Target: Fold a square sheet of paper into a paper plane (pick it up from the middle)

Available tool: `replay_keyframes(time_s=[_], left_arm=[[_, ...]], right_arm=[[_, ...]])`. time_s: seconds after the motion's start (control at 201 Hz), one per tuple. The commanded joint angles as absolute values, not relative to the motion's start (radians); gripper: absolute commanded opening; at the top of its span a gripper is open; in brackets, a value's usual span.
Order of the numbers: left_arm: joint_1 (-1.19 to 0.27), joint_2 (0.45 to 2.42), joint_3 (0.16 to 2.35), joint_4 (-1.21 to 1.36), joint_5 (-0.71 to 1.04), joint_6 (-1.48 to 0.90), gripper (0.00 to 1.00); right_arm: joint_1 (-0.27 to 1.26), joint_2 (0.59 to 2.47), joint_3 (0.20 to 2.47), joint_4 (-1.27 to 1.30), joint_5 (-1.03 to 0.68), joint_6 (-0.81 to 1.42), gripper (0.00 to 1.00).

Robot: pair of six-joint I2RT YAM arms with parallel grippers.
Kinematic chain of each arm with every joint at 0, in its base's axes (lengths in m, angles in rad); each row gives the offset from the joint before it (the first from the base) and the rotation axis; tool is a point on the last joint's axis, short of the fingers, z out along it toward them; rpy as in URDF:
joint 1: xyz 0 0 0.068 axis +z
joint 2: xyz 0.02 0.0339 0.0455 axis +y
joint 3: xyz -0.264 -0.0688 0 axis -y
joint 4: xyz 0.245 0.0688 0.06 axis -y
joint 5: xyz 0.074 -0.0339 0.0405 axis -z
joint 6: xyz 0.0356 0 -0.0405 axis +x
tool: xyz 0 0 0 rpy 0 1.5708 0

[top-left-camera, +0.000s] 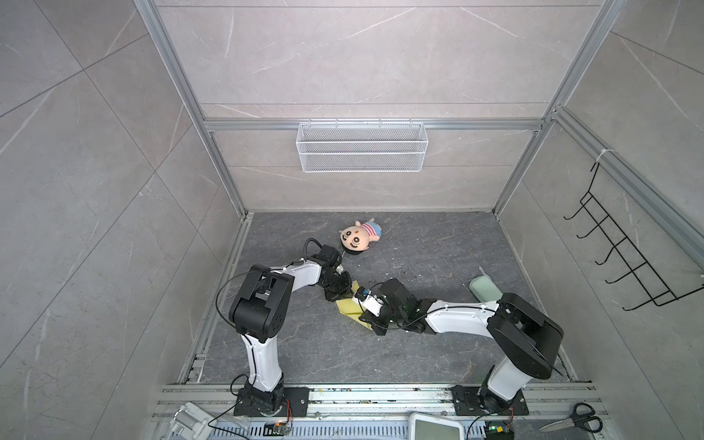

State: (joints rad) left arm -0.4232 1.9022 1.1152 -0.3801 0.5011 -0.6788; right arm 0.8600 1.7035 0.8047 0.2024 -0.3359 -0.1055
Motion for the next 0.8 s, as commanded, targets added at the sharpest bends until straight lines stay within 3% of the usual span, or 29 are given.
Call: replay_keyframes(time_s=[0.0, 0.792], left_arm=[[-0.430, 1.922, 1.131, -0.438, 0.467, -0.630, 0.09], [-0.433, 1.947, 1.135, -0.435, 0.481, -0.618, 0.07]], right_arm=[[0.840, 1.744, 0.846, 0.179, -0.359, -0.071, 0.00], [0.803, 1.858, 0.958, 0.079, -0.321, -0.015, 0.00]])
